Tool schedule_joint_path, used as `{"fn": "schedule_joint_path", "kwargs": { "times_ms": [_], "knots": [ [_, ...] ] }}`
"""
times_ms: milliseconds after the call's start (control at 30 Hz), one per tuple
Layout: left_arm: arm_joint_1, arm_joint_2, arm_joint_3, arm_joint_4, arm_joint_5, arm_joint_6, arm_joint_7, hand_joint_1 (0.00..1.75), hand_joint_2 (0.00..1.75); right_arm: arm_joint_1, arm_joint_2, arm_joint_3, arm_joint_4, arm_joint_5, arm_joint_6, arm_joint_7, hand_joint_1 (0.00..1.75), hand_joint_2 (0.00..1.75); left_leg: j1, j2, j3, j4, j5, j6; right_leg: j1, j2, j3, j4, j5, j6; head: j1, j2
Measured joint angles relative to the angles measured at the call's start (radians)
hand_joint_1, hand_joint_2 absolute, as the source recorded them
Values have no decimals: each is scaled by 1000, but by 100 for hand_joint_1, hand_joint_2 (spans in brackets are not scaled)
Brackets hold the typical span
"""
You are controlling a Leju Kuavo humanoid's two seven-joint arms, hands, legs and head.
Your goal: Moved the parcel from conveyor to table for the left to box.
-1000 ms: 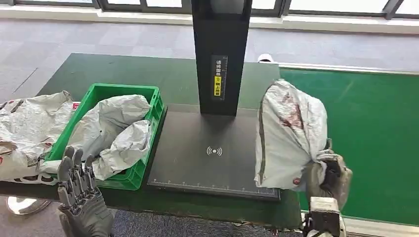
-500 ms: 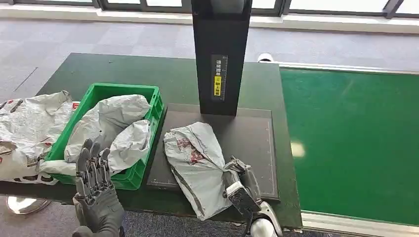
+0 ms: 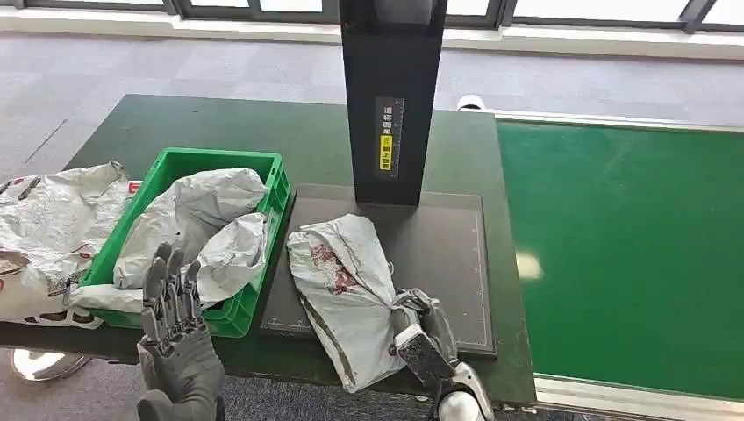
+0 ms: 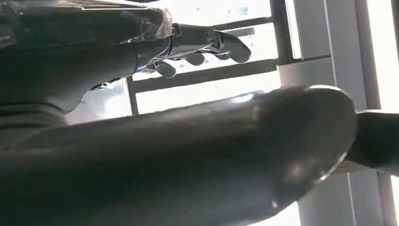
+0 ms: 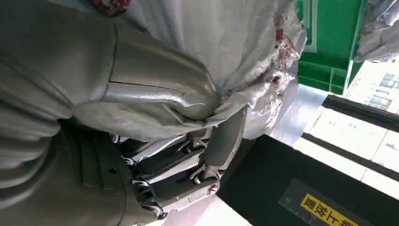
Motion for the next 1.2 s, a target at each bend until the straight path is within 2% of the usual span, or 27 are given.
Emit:
{"fn": "schedule_joint_path", "kwargs": {
  "times_ms": [167, 367, 567, 1000, 1200],
  "knots": [
    [3, -12, 21, 0, -9, 0, 0, 0, 0, -4, 1, -24, -2, 2, -29, 17, 0, 175, 0, 0, 0, 0, 0, 0, 0, 0, 0, 0, 0, 0, 0, 0],
    [3, -19, 40, 0, -29, -5, 0, 0, 0, -6, 3, -48, -26, 0, -13, 1, 0, 175, 0, 0, 0, 0, 0, 0, 0, 0, 0, 0, 0, 0, 0, 0],
    [7, -40, 71, 19, -37, -73, 0, 0, 0, 5, 3, -50, -66, -2, 0, 1, 0, 175, 0, 0, 0, 0, 0, 0, 0, 0, 0, 0, 0, 0, 0, 0],
    [23, -146, 178, 119, -133, -211, 17, 0, 0, 91, 2, -79, -270, -11, 20, 11, 0, 175, 0, 0, 0, 0, 0, 0, 0, 0, 0, 0, 0, 0, 0, 0],
    [23, -161, 201, 142, -155, -225, 24, 0, 0, 109, 2, -91, -319, -15, 18, 15, 0, 175, 0, 1, 1, 0, 0, 0, 0, 2, -1, 0, 0, 0, 0, 0]
  ]
}}
